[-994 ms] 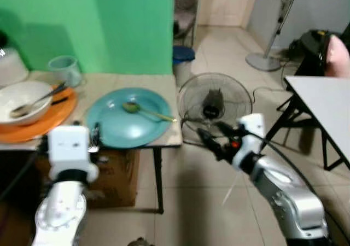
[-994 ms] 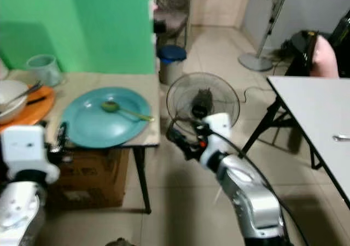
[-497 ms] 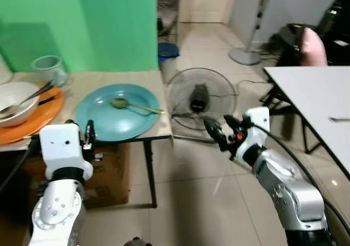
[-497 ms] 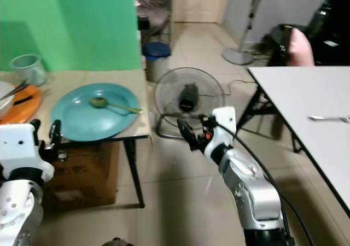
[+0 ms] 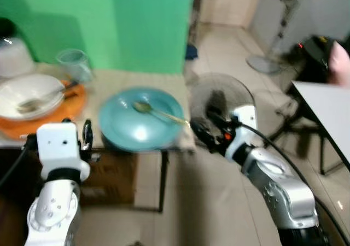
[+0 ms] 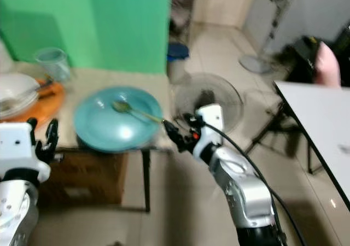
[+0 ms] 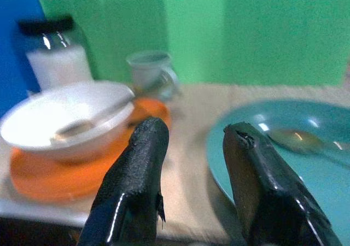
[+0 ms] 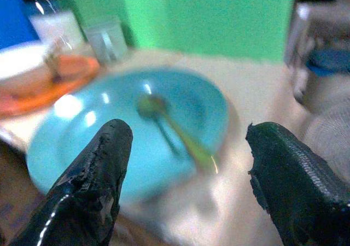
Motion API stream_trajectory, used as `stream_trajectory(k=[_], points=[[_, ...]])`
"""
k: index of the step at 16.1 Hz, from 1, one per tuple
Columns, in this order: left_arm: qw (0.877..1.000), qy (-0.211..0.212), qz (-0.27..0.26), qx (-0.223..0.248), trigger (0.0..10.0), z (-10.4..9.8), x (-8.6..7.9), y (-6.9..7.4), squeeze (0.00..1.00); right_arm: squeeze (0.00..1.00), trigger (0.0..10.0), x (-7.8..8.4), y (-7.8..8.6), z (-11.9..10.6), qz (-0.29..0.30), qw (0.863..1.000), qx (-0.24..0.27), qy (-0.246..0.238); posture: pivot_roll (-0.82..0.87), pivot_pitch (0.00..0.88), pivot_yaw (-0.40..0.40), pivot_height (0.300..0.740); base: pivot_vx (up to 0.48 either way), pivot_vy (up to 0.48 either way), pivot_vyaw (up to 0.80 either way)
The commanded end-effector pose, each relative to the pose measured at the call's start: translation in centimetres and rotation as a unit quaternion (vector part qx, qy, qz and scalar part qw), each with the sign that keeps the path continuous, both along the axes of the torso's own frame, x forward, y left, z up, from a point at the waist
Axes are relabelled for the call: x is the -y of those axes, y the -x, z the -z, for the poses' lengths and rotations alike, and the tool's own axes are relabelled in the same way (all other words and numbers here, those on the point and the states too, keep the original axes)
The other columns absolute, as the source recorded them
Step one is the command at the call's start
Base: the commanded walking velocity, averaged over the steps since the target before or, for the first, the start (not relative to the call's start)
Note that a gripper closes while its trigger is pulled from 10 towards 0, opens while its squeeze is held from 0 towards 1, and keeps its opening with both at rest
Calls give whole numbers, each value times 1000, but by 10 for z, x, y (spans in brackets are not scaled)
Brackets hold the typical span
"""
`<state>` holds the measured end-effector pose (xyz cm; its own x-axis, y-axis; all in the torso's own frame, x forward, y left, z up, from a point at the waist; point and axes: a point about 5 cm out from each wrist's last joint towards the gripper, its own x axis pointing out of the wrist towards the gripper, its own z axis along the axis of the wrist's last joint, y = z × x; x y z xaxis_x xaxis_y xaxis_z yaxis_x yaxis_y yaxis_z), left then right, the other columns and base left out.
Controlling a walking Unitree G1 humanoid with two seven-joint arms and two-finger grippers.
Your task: Setting the table
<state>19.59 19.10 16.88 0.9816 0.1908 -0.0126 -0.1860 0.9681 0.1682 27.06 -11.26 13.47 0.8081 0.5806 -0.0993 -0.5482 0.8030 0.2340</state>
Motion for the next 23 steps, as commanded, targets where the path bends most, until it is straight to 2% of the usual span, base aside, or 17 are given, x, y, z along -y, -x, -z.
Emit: stream_trajectory(k=[1,3,4,7,9,10,11,12,14,16,17,18,21,22,23], points=[[1000,3,14,7,10000,-4,6,-1,0,0,10000,15,-1,2,30,1000,-5,-6,1,0,-31,740,431,0,0],[1000,3,17,0,10000,-2,7,-1,0,0,10000,18,-4,0,37,999,-2,-8,7,0,-34,740,191,0,0],[999,17,33,-3,10000,-1,10,-1,0,0,10000,20,-5,0,41,999,1,-6,5,0,-35,740,0,0,0],[997,3,70,-14,10000,1,17,0,0,0,10000,29,-10,-6,37,999,24,14,2,0,-34,740,0,0,0],[994,-5,104,-23,10000,1,21,-1,0,0,10000,31,-15,-14,-8,999,34,9,0,0,-34,740,0,0,0],[992,-15,124,-33,10000,2,22,-2,0,710,10000,30,-17,-17,-41,998,40,17,-2,0,-32,740,0,0,0],[990,-18,131,-37,10000,3,22,-2,0,890,10000,28,-18,-18,-55,997,42,18,-4,0,-31,740,0,0,0],[988,-22,145,-46,10000,4,22,-2,0,1000,10000,22,-20,-20,-96,994,41,28,-11,0,-26,740,0,0,0],[979,-41,184,-74,10000,8,17,-1,0,1000,10000,0,-23,-17,-185,977,25,104,-12,0,-27,740,0,0,0],[970,-55,216,-94,10000,9,13,0,0,1000,10000,-16,-28,-13,-210,967,8,145,-8,0,-30,740,0,0,0],[958,-63,258,-105,10000,8,15,4,0,902,10000,-29,-29,-8,-230,953,8,198,-7,0,-30,740,0,0,0],[950,-64,287,-108,10000,7,18,7,0,0,10000,-37,-29,-4,-236,945,4,224,-6,0,-30,740,0,0,0],[927,-66,347,-125,10000,9,26,14,0,0,10000,-46,-31,0,-230,940,-25,252,-5,0,-33,740,0,0,0],[921,-71,361,-131,10000,10,28,16,0,0,4039,-47,-33,2,-220,939,-33,261,-9,0,-31,740,0,0,0],[917,-73,367,-134,10000,11,29,17,0,0,39,-47,-34,2,-211,941,-40,260,-12,0,-30,740,0,0,0]])
